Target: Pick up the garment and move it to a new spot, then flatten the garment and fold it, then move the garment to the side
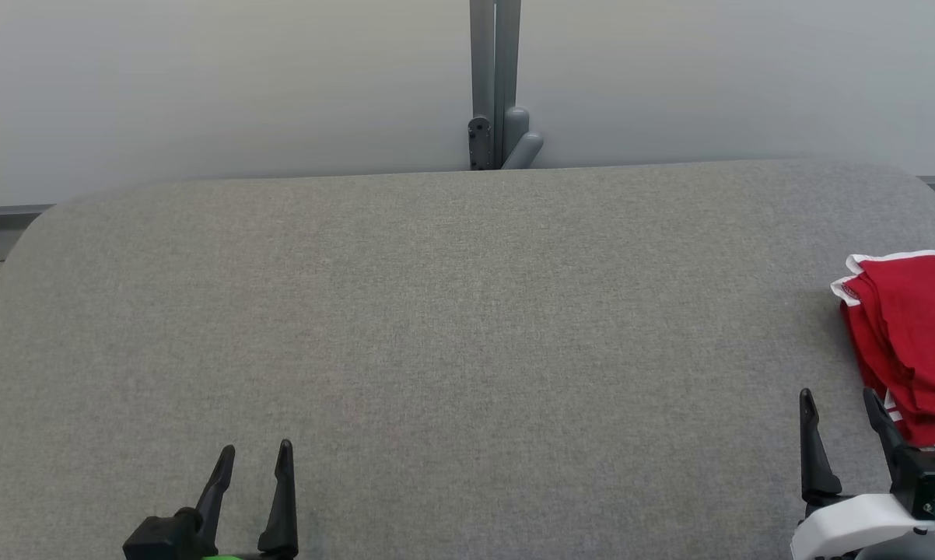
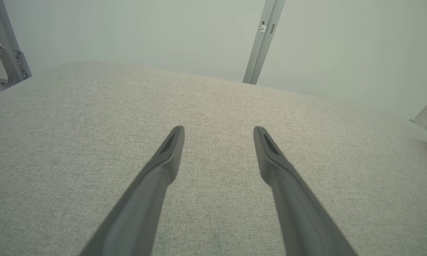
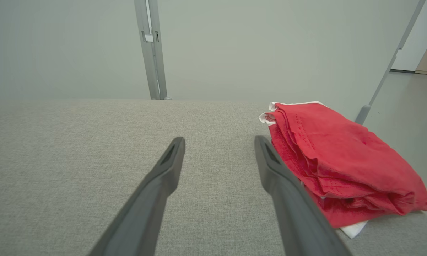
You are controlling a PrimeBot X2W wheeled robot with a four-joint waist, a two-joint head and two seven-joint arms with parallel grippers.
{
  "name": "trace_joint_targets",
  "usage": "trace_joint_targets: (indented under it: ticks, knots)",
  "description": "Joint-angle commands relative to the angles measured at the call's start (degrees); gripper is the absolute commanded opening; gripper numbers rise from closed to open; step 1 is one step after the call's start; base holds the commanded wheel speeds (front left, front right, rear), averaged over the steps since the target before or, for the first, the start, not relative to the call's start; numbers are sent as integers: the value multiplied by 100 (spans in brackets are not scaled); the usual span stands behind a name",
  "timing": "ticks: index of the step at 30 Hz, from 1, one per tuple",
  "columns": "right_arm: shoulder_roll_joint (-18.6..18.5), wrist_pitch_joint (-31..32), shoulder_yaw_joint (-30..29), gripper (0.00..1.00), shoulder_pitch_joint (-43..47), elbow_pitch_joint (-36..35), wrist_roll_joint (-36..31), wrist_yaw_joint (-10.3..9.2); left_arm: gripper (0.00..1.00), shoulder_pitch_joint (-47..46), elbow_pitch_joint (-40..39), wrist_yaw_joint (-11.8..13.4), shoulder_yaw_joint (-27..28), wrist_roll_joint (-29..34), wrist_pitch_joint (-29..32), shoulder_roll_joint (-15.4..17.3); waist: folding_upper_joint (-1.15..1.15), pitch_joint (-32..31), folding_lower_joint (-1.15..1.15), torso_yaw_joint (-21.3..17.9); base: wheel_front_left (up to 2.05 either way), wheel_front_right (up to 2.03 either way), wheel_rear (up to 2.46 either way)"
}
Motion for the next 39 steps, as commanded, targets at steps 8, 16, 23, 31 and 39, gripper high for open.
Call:
trace_joint_targets:
  ticks: [8, 16, 23, 31, 39]
  knots:
    - [-11, -15, 7, 100, -52, 100, -7, -7, 100, -32, -33, -1, -2, -16, 3, 58, 0, -1, 0, -8, 0, 0, 0]
    - [-11, -15, 1, 100, -61, 156, 26, -7, 100, -50, -19, -1, -1, -17, 3, 58, 0, 9, 0, -10, 0, 0, 0]
    - [-10, -15, 16, 100, -52, 210, 49, -7, 100, -57, 0, -1, -2, -16, 3, 56, 0, 2, 0, 3, 0, 0, 0]
    - [-10, -15, 8, 100, -58, 262, 62, -7, 100, -54, 1, -1, 7, -30, 3, 59, 0, 8, 0, 26, 0, 0, 0]
    - [-10, -15, 22, 100, -74, 296, 51, -7, 100, -70, -2, -1, 17, -28, 3, 60, 0, 19, 0, 44, 0, 0, 0]
